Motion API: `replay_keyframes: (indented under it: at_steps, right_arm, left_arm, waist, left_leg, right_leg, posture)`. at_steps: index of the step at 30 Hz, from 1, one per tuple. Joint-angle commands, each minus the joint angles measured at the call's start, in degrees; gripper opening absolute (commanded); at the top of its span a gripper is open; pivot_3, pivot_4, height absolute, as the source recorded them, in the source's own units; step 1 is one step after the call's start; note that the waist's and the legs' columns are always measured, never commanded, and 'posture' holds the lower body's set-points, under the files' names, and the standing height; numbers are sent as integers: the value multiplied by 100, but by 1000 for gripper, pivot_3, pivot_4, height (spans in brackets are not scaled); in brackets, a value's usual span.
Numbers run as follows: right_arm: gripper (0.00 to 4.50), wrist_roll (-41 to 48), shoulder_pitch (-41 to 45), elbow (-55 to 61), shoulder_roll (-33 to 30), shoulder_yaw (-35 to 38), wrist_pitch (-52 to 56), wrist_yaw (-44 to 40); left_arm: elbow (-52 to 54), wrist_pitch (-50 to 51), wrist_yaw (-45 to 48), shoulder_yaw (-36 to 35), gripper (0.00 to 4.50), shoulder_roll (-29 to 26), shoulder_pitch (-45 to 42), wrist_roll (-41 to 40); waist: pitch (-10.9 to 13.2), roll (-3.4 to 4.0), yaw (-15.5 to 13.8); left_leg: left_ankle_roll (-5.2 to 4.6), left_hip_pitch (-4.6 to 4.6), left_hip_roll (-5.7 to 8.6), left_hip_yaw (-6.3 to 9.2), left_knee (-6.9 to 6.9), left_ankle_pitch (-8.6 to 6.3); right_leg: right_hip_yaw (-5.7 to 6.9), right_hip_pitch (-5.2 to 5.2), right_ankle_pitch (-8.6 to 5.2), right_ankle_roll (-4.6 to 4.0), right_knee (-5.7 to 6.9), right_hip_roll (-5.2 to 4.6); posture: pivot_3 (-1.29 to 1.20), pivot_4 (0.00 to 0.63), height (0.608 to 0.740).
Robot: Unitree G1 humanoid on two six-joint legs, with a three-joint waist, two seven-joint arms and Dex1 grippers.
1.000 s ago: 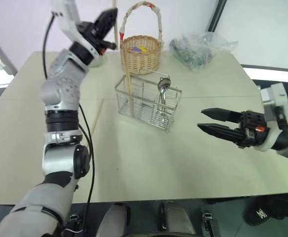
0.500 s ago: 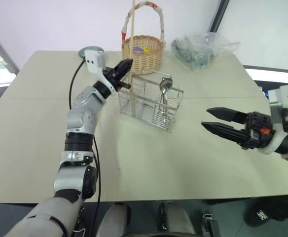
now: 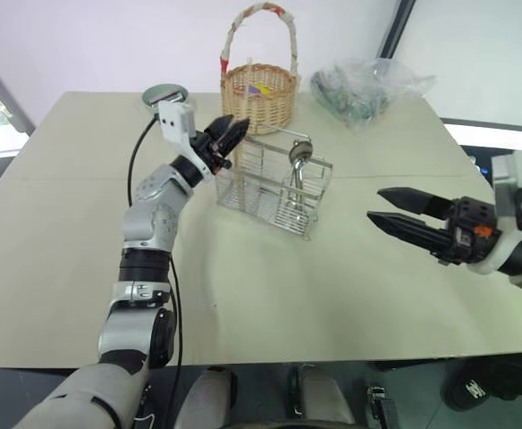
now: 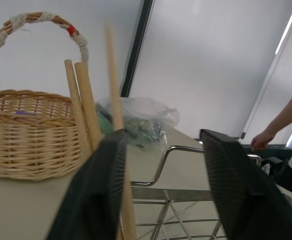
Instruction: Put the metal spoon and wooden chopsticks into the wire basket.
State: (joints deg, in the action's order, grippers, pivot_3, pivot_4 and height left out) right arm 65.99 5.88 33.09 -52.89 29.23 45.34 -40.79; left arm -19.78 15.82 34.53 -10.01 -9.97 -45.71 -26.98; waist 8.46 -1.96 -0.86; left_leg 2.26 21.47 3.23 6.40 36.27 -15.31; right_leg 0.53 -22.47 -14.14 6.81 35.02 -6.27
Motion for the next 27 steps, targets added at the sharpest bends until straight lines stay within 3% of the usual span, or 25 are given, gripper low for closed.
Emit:
replay_keyframes:
  at_steps: [1,10,13,17,22,25,27]
  right_arm:
    - [2472,33,157,-66,-52,17,-46,22]
    - [2472,-46,368,-253,-34,-153,-63,4]
    - [2472,-91,356,-246,-25,-175,-72,-38]
    - [2472,-306,217,-181,-16,-269,-147,-220]
    - [2472,-439,257,-266,98,-440,-239,-298]
    - [2472,-498,307,-297,168,-581,-287,-353]
    - [2472,-542,358,-334,198,-666,-309,-382]
  left_arm:
    - [335,33,-27,-129,3627,-53,-31,-170]
    - [1317,747,-290,-171,3627,-437,53,-375]
    - [1958,1380,-308,-406,3627,-954,-26,-747]
    - [2105,2426,-305,-781,3627,-2051,-210,-1128]
    - [1340,3740,-609,-110,3627,-3231,-233,-349]
    - [1087,4706,-900,478,3627,-3318,-68,-4]
    - [1118,4999,-969,687,3627,-3054,118,33]
  waist:
    - [0,0,0]
    - [1,1,4]
    - [2,2,18]
    - [4,6,22]
    - [5,14,-1]
    - [6,11,-6]
    - [6,11,4]
  left_leg:
    - [0,0,0,0,0,0]
    - [0,1,0,2,-2,0]
    - [0,1,-1,2,-4,0]
    - [0,-1,-5,3,-9,0]
    - [0,-9,-7,6,-6,0]
    - [0,-9,-4,14,-2,0]
    - [0,-5,-3,16,-2,0]
  right_leg:
    - [0,0,0,0,0,0]
    - [0,-2,0,0,-1,1]
    - [-1,-4,0,-1,-1,2]
    - [-1,-8,-2,-2,0,7]
    - [-3,2,-5,-3,2,17]
    - [-2,9,-7,-3,1,17]
    - [-3,5,-6,-2,0,17]
  posture:
    - [0,150,681]
    - [0,150,681]
    - [0,150,681]
    - [0,150,681]
    - [0,150,681]
    - [0,150,681]
    - [0,150,681]
